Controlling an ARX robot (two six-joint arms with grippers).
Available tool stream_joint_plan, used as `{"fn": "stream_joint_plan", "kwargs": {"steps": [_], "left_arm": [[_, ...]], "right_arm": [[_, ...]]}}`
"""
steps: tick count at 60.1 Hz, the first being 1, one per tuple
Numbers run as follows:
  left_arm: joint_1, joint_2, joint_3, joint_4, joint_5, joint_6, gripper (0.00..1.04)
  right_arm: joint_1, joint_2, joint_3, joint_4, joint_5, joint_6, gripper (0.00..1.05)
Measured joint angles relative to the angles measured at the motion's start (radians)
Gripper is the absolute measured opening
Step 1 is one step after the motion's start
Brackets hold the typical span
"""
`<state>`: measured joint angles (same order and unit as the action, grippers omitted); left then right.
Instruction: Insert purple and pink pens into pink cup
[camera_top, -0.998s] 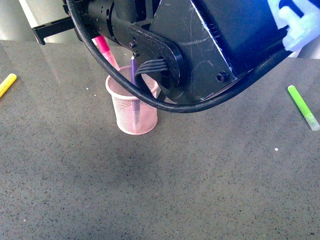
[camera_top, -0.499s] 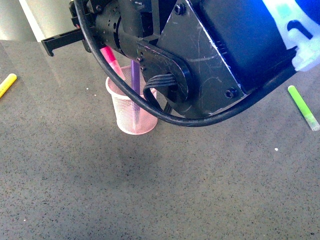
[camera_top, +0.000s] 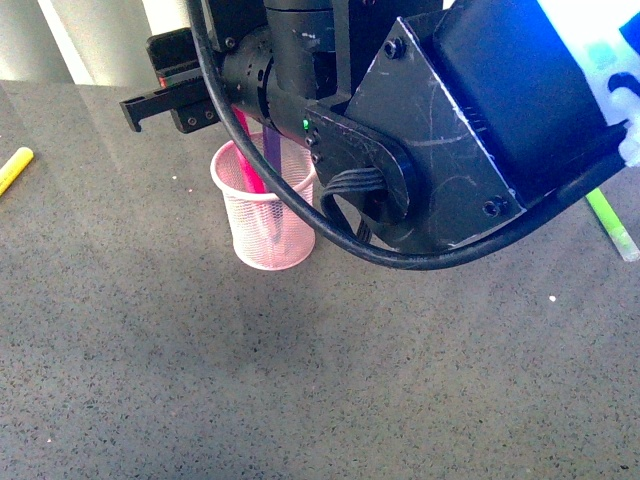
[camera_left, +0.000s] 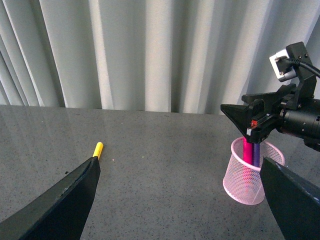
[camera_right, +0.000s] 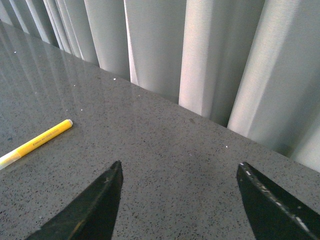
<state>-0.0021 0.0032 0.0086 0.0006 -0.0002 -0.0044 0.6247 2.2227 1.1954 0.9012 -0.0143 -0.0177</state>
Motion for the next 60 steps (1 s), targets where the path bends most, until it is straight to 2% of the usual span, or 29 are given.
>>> {"fn": "stream_joint_plan", "kwargs": {"steps": [9,22,27,31,37,46,48,52,56,60], "left_arm": [[0.000,0.000,0.000,0.000,0.000,0.000,0.98],[0.000,0.000,0.000,0.000,0.000,0.000,0.98],[0.000,0.000,0.000,0.000,0.000,0.000,0.98],[0.000,0.000,0.000,0.000,0.000,0.000,0.98],[0.000,0.000,0.000,0.000,0.000,0.000,0.98],[0.000,0.000,0.000,0.000,0.001,0.000,0.98],[0.000,0.000,0.000,0.000,0.000,0.000,0.98],[0.000,0.000,0.000,0.000,-0.002,0.000,0.98],[0.000,0.000,0.000,0.000,-0.003,0.000,0.98],[0.000,0.000,0.000,0.000,-0.002,0.000,0.98]], "right_arm": [[-0.015,-0.078,-0.042,-0.025,0.055,0.026,1.00],[-0.087,-0.320,-0.183,-0.220,0.228,0.129,0.98],[-0.140,-0.495,-0.293,-0.392,0.217,0.275,0.98],[-0.170,-0.652,-0.397,-0.496,0.248,0.361,0.98],[-0.180,-0.778,-0.456,-0.514,0.256,0.416,0.98],[-0.175,-0.788,-0.458,-0.514,0.248,0.435,0.98],[-0.171,-0.776,-0.470,-0.474,0.280,0.416,0.96],[-0.177,-0.772,-0.567,-0.228,0.389,0.281,0.84],[-0.220,-0.823,-0.687,-0.043,0.382,0.129,0.69],[-0.259,-0.883,-0.754,-0.009,0.362,0.080,0.58]]}}
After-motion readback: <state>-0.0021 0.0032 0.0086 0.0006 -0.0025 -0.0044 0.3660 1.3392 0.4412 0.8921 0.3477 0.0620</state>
